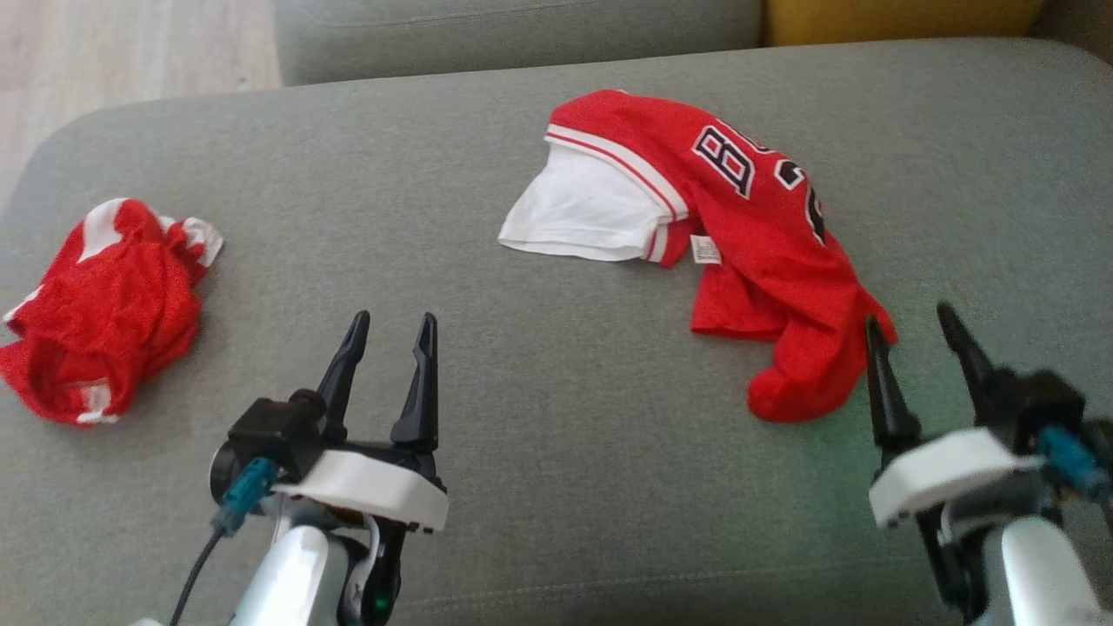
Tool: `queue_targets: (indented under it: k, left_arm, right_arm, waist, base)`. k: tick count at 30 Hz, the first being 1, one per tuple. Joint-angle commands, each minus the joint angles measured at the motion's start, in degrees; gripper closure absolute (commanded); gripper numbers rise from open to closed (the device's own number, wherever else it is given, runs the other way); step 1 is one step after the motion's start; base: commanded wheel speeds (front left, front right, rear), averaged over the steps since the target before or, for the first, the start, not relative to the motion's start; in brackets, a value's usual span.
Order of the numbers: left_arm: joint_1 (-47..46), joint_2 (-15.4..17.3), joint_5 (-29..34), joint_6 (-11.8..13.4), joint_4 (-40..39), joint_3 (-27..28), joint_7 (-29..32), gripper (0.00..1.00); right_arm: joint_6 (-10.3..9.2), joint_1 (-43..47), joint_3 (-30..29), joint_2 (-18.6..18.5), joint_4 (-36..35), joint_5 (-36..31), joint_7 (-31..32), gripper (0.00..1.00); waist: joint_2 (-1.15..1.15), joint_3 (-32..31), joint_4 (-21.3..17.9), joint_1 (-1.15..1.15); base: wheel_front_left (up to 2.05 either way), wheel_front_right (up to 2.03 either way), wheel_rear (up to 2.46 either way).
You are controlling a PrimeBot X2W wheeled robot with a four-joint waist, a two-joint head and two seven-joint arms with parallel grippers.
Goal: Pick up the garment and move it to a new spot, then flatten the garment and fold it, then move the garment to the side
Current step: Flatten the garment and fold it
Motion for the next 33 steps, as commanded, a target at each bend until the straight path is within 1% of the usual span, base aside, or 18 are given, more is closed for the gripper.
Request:
queue_targets:
  k: [1, 4, 8, 9, 11, 16, 22, 25, 30, 33]
  left_arm:
    - [-3.3, 0.2, 0.6, -0.2, -1.7, 2.3, -0.3, 0.0]
    - [-3.7, 0.2, 0.6, -0.1, -1.1, 2.9, -0.3, 0.0]
    - [-5.3, 0.2, 0.9, 0.3, 1.0, 3.9, -0.3, 0.0]
    - [-5.3, 0.2, 0.9, 0.3, 1.0, 3.9, -0.3, 0.0]
    - [-6.8, 0.2, 0.9, 0.2, 3.2, 4.0, -0.3, 0.0]
    - [-14.2, 0.2, 1.7, -0.7, 13.4, 2.5, 0.4, 0.0]
    - [-25.2, 0.5, 0.3, -1.5, 24.6, 3.0, 4.5, 0.0]
    - [-30.2, 1.1, 0.1, -1.0, 29.8, 3.8, 6.0, 0.0]
    - [-36.7, 2.7, 1.6, 0.2, 38.1, 3.3, 7.1, 0.0]
    - [-39.6, 3.9, 3.1, 1.5, 42.6, 2.4, 7.5, 0.0]
  right_arm:
    - [-0.04, 0.3, 1.1, 0.2, -1.2, 0.2, -1.2, 0.0]
    - [-0.04, 1.2, 1.7, 0.4, 0.2, 1.7, -2.8, 0.0]
    - [-0.04, 0.2, 2.2, 0.4, 1.2, 4.1, -4.6, 0.0]
    - [-0.04, 0.2, 2.2, 0.4, 1.2, 4.1, -4.6, 0.0]
    - [-0.04, -0.6, 2.9, 0.4, 1.5, 4.5, -5.1, 0.0]
    - [-0.04, -2.3, 5.3, 0.4, 1.9, 5.4, -6.2, 0.0]
    - [-0.04, -4.4, 7.8, 0.4, 2.3, 6.9, -7.7, 0.0]
    - [-0.04, -5.2, 8.6, 0.4, 2.9, 7.5, -8.6, 0.0]
    - [-0.04, -6.4, 9.4, 0.4, 3.8, 8.3, -10.1, 0.0]
    - [-0.04, -7.0, 9.9, 0.4, 4.3, 8.7, -10.9, 0.0]
  waist:
    - [0.0, 0.5, -1.1, 0.0]
    - [0.0, 1.1, -2.5, 0.0]
    - [0.0, 2.3, -4.5, 0.0]
    - [0.0, 2.3, -4.5, 0.0]
    - [0.0, 3.1, -5.5, 0.0]
    - [0.0, 5.8, -8.2, 0.0]
    - [0.0, 9.9, -11.6, 0.0]
    - [0.0, 11.6, -13.1, 0.0]
    - [0.0, 13.7, -14.9, 0.0]
    - [0.0, 14.5, -15.8, 0.0]
  base:
    - [0.0, 0.0, 0.0]
    - [0.0, 0.0, 0.0]
    - [0.0, 0.0, 0.0]
    - [0.0, 0.0, 0.0]
    - [0.0, 0.0, 0.0]
    - [0.0, 0.0, 0.0]
    - [0.0, 0.0, 0.0]
    - [0.0, 0.0, 0.0]
    - [0.0, 0.0, 0.0]
    - [0.0, 0.0, 0.0]
